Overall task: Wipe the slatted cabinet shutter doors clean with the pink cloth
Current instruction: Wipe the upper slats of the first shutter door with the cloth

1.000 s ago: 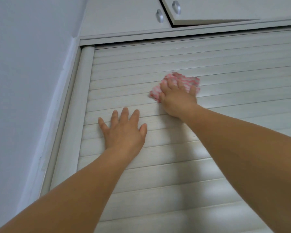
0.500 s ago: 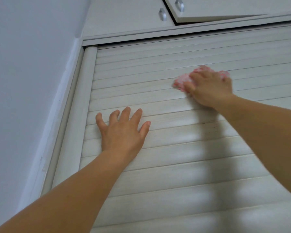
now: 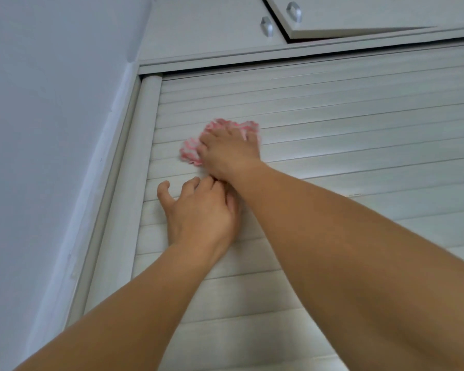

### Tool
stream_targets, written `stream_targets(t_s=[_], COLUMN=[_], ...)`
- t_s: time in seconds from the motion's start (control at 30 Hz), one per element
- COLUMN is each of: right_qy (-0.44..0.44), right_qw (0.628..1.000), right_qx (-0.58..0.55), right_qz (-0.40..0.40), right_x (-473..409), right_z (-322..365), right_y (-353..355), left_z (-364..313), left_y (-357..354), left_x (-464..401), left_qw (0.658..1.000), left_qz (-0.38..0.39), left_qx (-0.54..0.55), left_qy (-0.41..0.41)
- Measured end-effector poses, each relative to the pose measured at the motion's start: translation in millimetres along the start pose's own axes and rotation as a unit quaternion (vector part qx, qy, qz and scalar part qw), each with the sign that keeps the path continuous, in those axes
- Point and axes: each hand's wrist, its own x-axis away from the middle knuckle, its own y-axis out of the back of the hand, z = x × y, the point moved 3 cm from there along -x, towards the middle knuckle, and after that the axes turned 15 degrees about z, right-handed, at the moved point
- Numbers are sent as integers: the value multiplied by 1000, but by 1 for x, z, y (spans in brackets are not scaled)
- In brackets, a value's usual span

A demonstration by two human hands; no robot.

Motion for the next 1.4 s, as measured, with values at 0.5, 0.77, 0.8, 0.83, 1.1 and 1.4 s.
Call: stream_targets(t_s=[0.5, 0.77, 0.8, 0.83, 1.1, 1.4], right_qy=[-124, -325, -333, -335, -232, 4], right_qw=[991, 941, 938, 937, 971, 997], right_qx=[-14, -90, -98, -100, -51, -31], right_qz=[38, -12, -15, -18, 3, 73], right_x=[42, 110, 116, 120, 130, 125], right_z=[-172, -252, -249, -244, -167, -64], right_y=[18, 14, 11, 7, -12, -24], left_z=[-8, -8, -9, -9, -9, -14], left_y=[-5, -14, -14, -14, -13, -13], left_x=[5, 16, 19, 23, 40, 59], left_qw=[998, 995, 994, 994, 994, 993], left_qz=[41, 89, 93, 95, 108, 106], left_qx=[-21, -16, -15, -13, 11, 38], left_qy=[41, 51, 49, 46, 33, 32])
